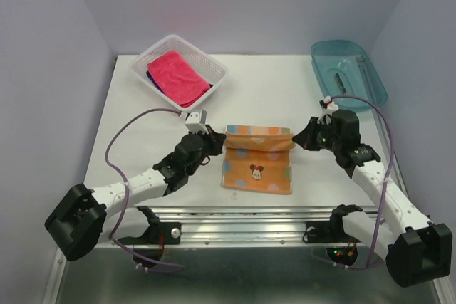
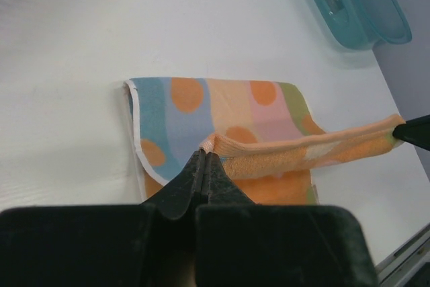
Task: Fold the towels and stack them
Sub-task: Fold the towel
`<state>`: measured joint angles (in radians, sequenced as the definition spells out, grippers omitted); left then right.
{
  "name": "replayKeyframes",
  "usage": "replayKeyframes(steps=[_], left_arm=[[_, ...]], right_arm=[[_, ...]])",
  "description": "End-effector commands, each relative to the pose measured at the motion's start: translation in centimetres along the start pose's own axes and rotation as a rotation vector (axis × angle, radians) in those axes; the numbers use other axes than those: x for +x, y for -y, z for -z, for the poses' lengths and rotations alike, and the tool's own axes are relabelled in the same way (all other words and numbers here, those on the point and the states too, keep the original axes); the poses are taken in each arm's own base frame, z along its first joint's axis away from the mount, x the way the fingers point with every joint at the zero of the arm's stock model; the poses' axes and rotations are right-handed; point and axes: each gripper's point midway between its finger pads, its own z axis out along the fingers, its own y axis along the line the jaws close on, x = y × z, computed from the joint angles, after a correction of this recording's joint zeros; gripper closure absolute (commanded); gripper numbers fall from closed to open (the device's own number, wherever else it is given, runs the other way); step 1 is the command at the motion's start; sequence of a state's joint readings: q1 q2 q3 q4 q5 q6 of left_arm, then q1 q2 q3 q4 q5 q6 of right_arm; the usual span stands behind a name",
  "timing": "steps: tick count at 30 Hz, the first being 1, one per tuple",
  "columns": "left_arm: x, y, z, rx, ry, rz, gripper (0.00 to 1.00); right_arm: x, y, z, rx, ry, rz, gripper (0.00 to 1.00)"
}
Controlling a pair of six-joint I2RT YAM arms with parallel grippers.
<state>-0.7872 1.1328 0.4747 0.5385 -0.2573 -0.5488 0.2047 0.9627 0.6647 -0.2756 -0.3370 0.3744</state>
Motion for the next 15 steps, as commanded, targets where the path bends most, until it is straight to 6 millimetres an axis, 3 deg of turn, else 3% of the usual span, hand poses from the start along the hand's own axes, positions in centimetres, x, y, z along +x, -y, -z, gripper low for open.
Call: replayKeyframes(steps=[1,15], left_arm=[[-0.3,0.0,0.8,0.0,0.04,0.054,1.0],[4.0,-1.4,2.6,-0.007,-0.061,0.09,1.0]], right_arm=[[1.2,-0.4,0.7,-0.024,-0.017,-0.015,0.99],[5.7,0.0,1.3,-0.044,-0.107,-0.112,0.99]])
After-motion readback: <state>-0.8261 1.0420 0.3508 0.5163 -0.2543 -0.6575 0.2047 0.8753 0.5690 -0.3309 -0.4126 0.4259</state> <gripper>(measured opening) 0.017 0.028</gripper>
